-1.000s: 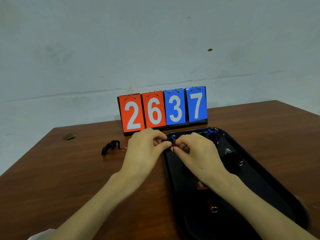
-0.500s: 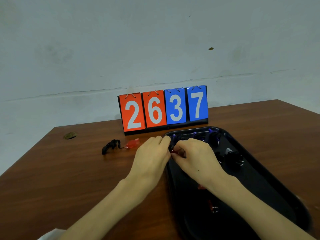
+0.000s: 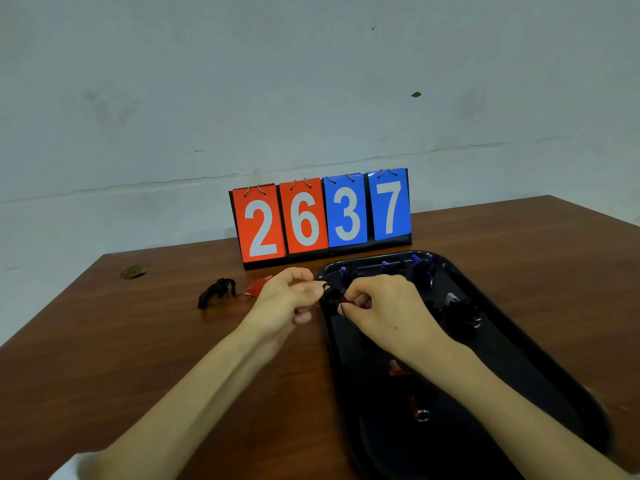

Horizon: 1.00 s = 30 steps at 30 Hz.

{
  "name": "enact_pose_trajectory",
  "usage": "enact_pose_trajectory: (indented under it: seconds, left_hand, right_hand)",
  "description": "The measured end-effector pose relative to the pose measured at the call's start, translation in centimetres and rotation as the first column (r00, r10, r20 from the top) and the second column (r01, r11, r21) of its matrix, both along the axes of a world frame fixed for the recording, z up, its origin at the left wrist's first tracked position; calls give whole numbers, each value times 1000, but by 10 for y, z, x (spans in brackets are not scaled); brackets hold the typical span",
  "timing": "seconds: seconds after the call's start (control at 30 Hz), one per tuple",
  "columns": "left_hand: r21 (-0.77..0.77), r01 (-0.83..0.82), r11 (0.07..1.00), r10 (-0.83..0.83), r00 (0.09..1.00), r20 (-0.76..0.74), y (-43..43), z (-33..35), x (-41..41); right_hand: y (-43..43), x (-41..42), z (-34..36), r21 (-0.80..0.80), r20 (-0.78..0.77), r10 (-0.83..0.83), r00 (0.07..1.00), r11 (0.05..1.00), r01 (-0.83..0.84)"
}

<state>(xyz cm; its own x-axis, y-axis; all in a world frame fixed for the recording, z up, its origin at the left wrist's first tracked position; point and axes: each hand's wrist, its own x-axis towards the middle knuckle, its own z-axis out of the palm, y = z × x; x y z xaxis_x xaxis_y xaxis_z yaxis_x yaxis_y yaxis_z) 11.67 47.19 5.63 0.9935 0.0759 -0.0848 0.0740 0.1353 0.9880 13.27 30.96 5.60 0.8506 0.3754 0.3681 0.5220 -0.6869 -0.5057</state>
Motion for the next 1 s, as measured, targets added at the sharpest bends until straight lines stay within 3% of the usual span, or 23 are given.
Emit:
enact_pose_trajectory:
  seconds: [0.03,0.1,0.17,0.2,0.33,0.63,0.87,0.93,1.0]
  left_hand:
    - [57,39,998,-40,999,19,1,0,0]
    - [325,32,945,-64,994,87,2,3,1]
    - [595,-104,797,-32,976,214,2,3,1]
    - [651,-158,743,-30,963,268,2,4,1]
    - [747,-178,640,-114,940,321,7,4,1]
    - [917,-304,258,-425,817,390,8,13,-4]
    - [964,-237,123,-517,813,266,16,18,-6]
    - [964,-210,162,-492,830,263,11,15,-8]
    - [951,-154,267,-430,864,261,6,11,-8]
  right_hand:
    - [0,0,-1,-19,10,4,1000,1000,-4]
    - [2,-1,-4,-48,33,10,999,999,-8]
    - [3,-1,-5,-43,60,11,998,999,-9]
    - [3,-1,-5,-34,70,10,998,999,-8]
    - [3,-2,-5,-19,69,11,998,1000,-10]
    - [1,0,-3,-28,48,32,998,999,-30]
    - [2,-1,-3,-21,45,56,997,998,-55]
    - [0,-1,-1,-74,58,85,995,994,-80]
    - [0,-2,0,-126,97,122,988,986,-109]
